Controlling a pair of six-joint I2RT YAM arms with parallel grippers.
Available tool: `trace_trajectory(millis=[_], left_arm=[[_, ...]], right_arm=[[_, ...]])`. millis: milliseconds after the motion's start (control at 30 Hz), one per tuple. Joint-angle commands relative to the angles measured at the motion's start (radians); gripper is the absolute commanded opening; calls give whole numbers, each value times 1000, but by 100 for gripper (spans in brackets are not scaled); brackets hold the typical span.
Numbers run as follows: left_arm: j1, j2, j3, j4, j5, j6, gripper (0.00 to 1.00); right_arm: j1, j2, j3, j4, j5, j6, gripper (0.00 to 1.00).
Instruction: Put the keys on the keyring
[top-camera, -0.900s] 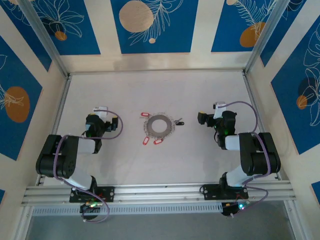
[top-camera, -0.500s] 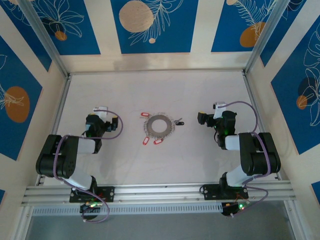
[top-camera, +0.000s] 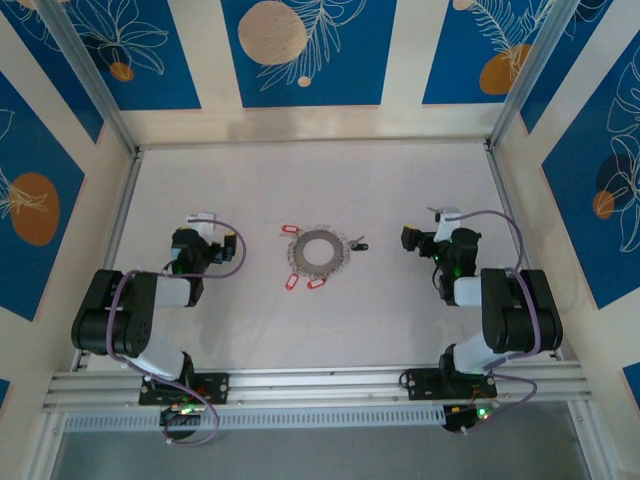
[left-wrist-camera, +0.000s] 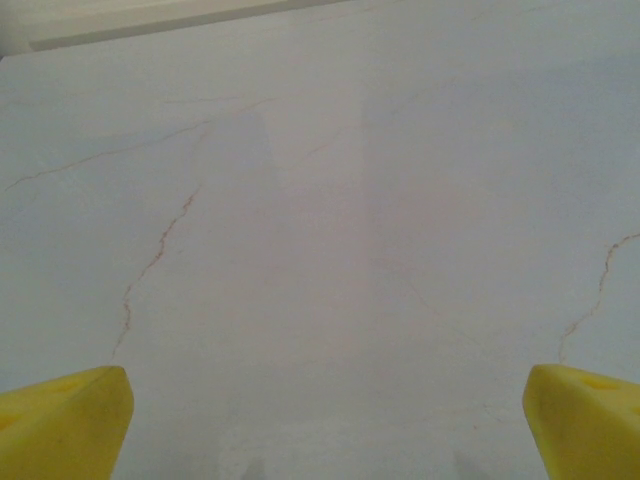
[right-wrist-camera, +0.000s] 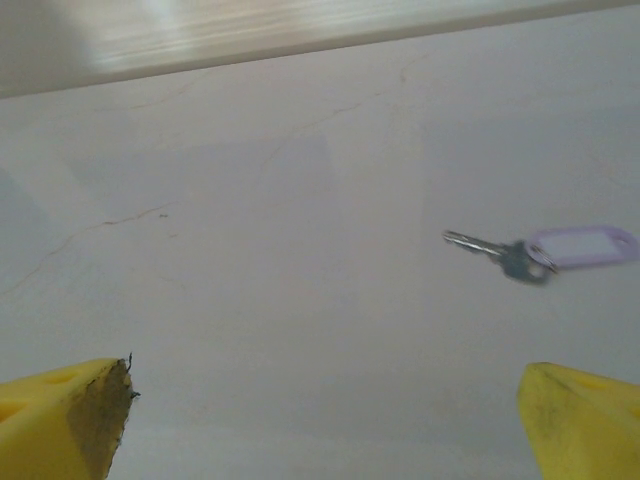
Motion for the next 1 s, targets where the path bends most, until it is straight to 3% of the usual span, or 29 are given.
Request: trace_trajectory(millis=[0, 167, 333, 433, 500, 600, 700, 733, 867, 967], left_arm=[[5, -135, 92, -218, -3, -17, 100], [1, -416, 219, -560, 55, -58, 100], [1, -553, 503, -974, 113, -73, 100], [1, -548, 689, -1175, 197, -89, 100], [1, -526, 779, -1269, 209, -116, 100], [1, -506, 834, -1372, 148, -195, 100], [1, -530, 786, -1404, -33, -351, 100], [1, -542, 762, -1387, -36, -354, 100], [1, -581, 663, -1317, 126, -285, 100], [0, -582, 595, -1294, 160, -303, 100]], right_arm=[[-6, -171, 0, -71, 27, 50, 99], [6, -511, 125, -548, 162, 277, 99], [5, -629, 327, -960, -10, 281, 99], [-40, -696, 291, -909, -125, 407, 99], [-119, -728, 222, -791, -281, 524, 99], [-160, -673, 235, -827, -353, 565, 99], [-105, -640, 254, -900, -279, 494, 99], [-77, -634, 266, -940, -235, 468, 99], [36, -565, 335, -1097, -157, 362, 99], [134, -496, 374, -1168, -147, 303, 91]])
